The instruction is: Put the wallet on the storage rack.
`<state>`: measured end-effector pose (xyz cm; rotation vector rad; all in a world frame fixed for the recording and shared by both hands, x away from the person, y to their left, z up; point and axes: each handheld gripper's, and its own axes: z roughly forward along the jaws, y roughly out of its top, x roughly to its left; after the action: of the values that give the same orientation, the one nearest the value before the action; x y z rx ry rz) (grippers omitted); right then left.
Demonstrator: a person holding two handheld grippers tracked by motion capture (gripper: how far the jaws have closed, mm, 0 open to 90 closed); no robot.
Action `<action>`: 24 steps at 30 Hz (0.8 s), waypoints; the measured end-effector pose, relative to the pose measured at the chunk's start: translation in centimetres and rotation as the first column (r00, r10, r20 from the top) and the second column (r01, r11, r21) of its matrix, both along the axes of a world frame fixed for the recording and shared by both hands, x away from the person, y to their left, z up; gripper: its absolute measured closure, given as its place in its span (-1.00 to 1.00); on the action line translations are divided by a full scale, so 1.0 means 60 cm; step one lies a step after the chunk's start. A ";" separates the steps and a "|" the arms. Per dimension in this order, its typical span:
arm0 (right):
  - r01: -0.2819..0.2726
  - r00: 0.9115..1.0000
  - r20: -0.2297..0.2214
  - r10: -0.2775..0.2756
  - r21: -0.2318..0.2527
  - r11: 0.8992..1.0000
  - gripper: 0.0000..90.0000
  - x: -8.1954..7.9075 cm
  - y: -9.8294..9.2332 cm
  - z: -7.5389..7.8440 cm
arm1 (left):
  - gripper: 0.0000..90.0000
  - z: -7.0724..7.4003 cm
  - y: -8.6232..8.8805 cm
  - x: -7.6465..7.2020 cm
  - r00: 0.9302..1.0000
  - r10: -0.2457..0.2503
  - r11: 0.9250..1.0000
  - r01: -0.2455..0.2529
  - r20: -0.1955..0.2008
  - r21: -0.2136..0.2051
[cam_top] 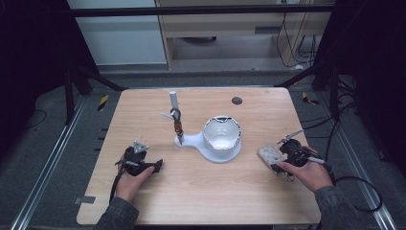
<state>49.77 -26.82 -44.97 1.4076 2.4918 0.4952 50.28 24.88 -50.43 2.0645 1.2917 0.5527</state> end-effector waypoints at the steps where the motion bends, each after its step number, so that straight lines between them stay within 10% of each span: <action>1: 0.005 1.000 -0.008 -0.005 0.006 1.000 -0.67 0.000 0.001 -0.002 | -0.80 0.000 0.000 0.000 1.000 0.000 1.000 0.000 0.000 0.000; 24: 0.027 0.998 -0.065 -0.027 0.000 1.000 -0.52 0.008 -0.001 -0.035 | -0.82 -0.001 -0.001 0.001 1.000 -0.002 1.000 0.002 0.006 -0.001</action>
<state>50.23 -26.86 -47.07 1.4791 2.5193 0.4526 50.32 24.79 -50.51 2.0619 1.2854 0.5574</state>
